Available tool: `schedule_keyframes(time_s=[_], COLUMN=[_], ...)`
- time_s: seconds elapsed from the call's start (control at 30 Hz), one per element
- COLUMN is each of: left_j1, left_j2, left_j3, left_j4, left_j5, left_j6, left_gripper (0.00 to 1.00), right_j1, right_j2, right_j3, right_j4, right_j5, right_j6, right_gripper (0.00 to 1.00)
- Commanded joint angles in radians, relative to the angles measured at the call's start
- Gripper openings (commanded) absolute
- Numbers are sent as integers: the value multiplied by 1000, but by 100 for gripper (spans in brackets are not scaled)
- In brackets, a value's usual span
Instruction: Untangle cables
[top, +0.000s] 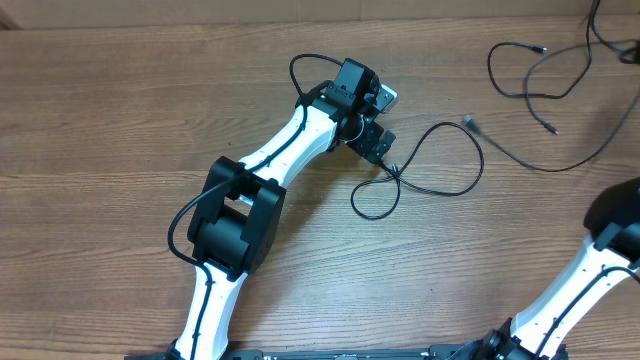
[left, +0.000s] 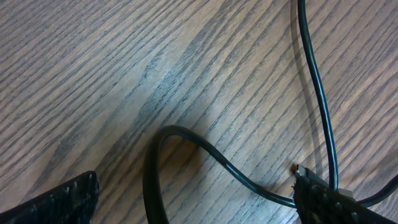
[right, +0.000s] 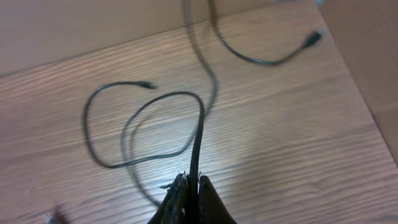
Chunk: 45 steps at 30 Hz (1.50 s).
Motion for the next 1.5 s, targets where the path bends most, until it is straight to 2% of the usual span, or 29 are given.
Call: schedule_keyframes(time_s=[0.0,0.17,0.2,0.3,0.33,0.4,0.43,0.67,0.83,1.0,1.17,1.47], left_j1=[5,5,5,5,5,5,5,5,5,5,5,5], left_j2=[8,8,8,8,8,8,8,8,8,8,8,8], left_j3=[13,13,13,13,13,13,13,13,13,13,13,13], left_j4=[1,2,1,1,1,1,1,1,1,1,1,1], left_j5=[-10,-9,-10,-10,-10,-10,-10,-10,-10,-10,-10,-10], left_j6=[20,19,19,20,20,20,20,20,20,20,20,20], left_gripper=[100,100,100,100,100,99,100,100,100,100,100,100], right_j1=[-77,-200,-229,-283,-304,-329,-336,-295,-203,-114,-41,-45], right_j2=[45,87,90,91,91,91,90,90,90,88,48,-92], right_j3=[9,9,9,9,9,9,9,9,9,10,10,10], right_j4=[41,70,71,73,74,65,56,-76,-212,-324,-408,-462], right_j5=[-42,-43,-47,-153,-216,-278,-307,-348,-207,-11,85,62], right_j6=[30,30,51,75,75,75,75,14,-8,79,123,127], right_gripper=[4,4,14,68,81,97,100,100,100,100,100,100])
